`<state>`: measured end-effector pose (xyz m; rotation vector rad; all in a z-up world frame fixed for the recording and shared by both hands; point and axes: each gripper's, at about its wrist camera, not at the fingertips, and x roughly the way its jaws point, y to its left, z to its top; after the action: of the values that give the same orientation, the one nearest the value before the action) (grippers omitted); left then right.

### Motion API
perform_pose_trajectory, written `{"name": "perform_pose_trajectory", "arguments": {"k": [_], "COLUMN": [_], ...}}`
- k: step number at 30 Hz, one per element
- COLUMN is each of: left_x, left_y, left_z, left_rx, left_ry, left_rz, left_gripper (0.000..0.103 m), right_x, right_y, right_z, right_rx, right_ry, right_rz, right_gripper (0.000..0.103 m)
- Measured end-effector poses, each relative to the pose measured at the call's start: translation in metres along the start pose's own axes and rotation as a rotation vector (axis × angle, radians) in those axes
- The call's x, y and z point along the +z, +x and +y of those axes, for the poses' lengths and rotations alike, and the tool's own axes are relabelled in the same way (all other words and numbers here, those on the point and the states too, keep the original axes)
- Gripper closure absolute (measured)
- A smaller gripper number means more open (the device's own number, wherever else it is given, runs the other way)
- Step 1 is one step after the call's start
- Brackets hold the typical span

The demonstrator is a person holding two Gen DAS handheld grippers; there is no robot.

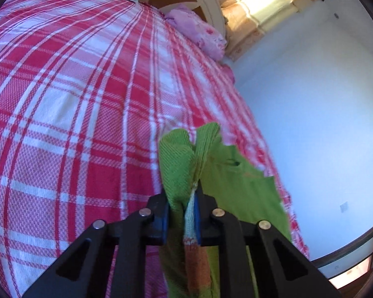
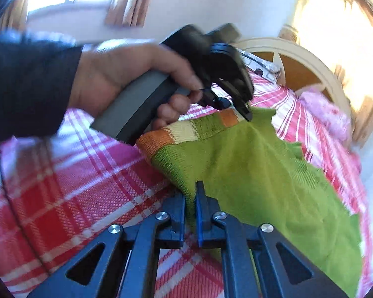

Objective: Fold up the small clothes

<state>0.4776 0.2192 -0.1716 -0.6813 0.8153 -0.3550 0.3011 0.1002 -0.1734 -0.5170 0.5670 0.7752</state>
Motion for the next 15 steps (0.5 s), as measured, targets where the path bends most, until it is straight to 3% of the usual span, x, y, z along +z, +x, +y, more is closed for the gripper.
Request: {"name": "perform_pose_trajectory", "arguments": {"k": [9,15], "left_x": [0.001,0.007], "left_y": [-0.008,-0.008], "left_z": [-0.014,-0.046], "left_rx": [-0.119,-0.176], "left_ry": [-0.060,-0.073], "left_rz": [-0.078,-0.128], "left_gripper": [0.087,0.087], "right_x": [-0.012,-0.021], "right_y": [-0.033,-0.052], "right_z": [-0.049,-0.077], "right_rx": [0.078,0.110], "right_ry": [0.183,0.306], "right_rz": [-0.074,-0.134], "right_gripper": [0.097,0.097]}}
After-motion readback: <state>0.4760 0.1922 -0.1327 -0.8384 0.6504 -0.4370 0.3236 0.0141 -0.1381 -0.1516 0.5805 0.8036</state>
